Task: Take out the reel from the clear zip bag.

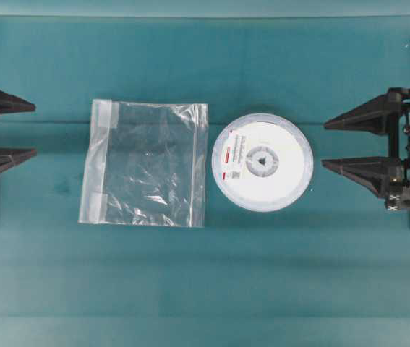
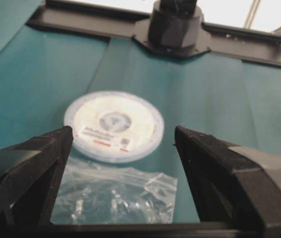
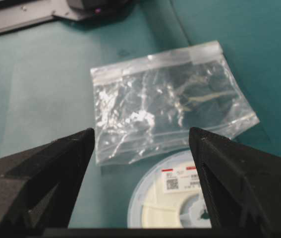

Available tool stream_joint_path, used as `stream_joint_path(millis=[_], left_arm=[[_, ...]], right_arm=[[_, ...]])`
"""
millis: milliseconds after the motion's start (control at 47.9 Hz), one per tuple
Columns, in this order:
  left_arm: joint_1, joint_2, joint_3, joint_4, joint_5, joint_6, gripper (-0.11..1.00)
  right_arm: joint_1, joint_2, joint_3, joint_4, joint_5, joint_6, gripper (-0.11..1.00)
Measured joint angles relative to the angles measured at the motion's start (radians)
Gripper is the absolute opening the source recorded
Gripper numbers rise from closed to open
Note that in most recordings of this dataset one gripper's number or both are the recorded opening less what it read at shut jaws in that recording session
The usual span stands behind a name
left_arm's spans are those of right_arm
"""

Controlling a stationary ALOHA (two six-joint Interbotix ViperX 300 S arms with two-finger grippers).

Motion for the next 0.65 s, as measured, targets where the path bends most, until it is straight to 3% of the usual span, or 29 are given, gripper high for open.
stream_joint_path(millis=[648], left_arm=[[0.002,0.0,0.0,0.0,0.02,0.002,0.92]], right_arm=[[0.0,-0.017,0.002,0.0,0.0,-0.002,0.91]])
